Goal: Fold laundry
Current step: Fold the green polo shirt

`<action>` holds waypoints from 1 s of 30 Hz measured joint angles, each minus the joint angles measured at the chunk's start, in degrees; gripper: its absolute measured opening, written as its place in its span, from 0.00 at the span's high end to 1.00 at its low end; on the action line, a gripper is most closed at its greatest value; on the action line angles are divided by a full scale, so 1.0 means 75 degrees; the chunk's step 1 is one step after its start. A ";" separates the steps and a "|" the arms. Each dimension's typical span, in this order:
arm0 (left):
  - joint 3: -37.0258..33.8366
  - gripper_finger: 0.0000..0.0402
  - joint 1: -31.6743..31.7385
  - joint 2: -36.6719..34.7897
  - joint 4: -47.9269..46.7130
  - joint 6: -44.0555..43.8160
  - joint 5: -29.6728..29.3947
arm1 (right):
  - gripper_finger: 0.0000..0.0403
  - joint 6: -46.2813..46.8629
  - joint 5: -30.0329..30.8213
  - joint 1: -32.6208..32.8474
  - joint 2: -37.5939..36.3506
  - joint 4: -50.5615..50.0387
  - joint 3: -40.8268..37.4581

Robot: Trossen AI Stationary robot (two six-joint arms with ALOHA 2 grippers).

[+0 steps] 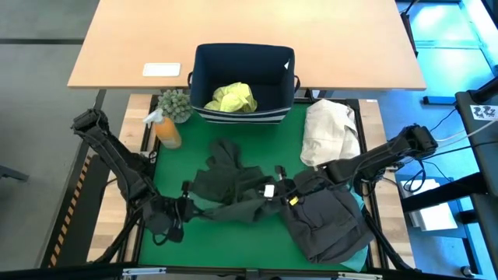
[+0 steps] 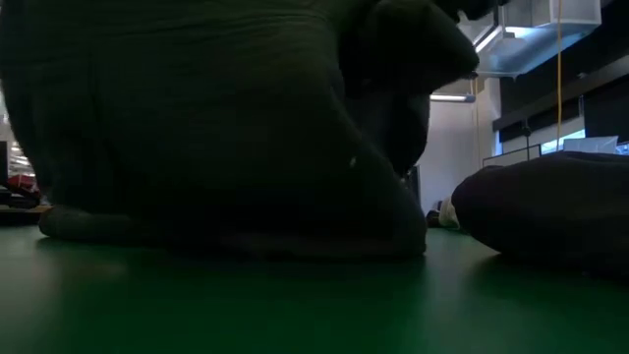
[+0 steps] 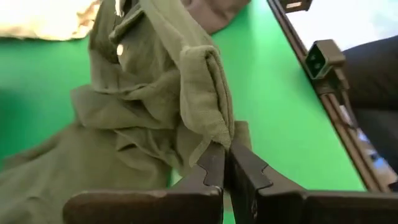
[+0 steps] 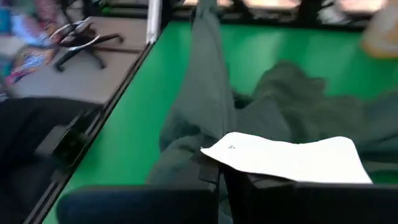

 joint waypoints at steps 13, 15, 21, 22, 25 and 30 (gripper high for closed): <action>-0.0023 1.00 0.0015 0.0517 0.0059 -0.0202 0.1310 | 0.88 0.0028 -0.1445 0.0017 0.0356 0.0059 -0.0020; -0.0022 1.00 0.0029 0.0693 0.0152 -0.0172 0.1409 | 0.80 0.0056 -0.1463 0.0068 0.0356 0.0117 -0.0020; -0.0020 0.99 0.0025 0.1084 0.0795 -0.0139 0.1941 | 0.55 0.0133 -0.1335 0.0108 0.0356 0.0153 -0.0020; -0.0020 0.98 0.0030 0.1128 0.0911 -0.0136 0.1985 | 0.52 0.0134 -0.1255 0.0107 0.0356 0.0157 -0.0020; -0.0020 0.95 0.0044 0.1206 0.1337 -0.0136 0.2039 | 0.44 0.0133 -0.0738 0.0105 0.0356 0.0180 -0.0020; -0.0020 0.89 0.0052 0.1207 0.1665 -0.0135 0.2012 | 0.39 0.0110 -0.0155 0.0102 0.0356 0.0400 -0.0017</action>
